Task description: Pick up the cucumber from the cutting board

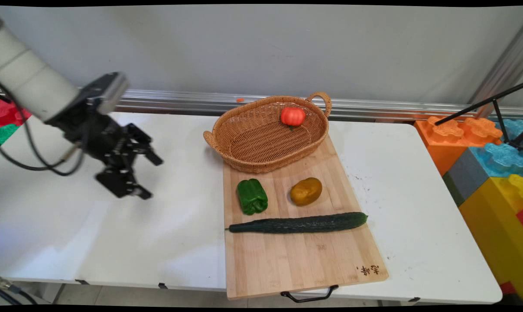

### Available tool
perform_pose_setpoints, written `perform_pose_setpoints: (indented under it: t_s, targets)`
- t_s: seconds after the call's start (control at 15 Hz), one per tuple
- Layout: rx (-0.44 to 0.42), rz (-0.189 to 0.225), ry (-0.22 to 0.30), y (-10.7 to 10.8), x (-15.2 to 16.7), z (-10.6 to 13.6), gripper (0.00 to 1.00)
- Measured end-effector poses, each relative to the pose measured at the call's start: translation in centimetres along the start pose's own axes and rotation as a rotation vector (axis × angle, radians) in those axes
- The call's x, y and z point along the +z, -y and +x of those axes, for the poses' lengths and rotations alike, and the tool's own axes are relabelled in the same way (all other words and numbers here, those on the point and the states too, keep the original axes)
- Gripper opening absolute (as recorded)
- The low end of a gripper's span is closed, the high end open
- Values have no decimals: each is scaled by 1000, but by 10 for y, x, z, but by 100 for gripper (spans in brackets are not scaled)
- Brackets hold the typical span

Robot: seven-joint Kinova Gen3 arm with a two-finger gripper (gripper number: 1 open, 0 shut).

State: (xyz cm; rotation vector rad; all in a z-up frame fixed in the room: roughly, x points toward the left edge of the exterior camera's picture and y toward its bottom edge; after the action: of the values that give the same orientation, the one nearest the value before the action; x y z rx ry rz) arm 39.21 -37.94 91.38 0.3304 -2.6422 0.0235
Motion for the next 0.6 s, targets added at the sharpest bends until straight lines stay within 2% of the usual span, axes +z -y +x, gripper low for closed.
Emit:
perform_pose_setpoints:
  t_s: [0.2,0.4,0.6]
  targets:
    - [4,-5,-14,-7,18,33,100]
    - [19,-16,-22,-14,48,78,100]
    - [31,-20,-27,-18,75,110,100]
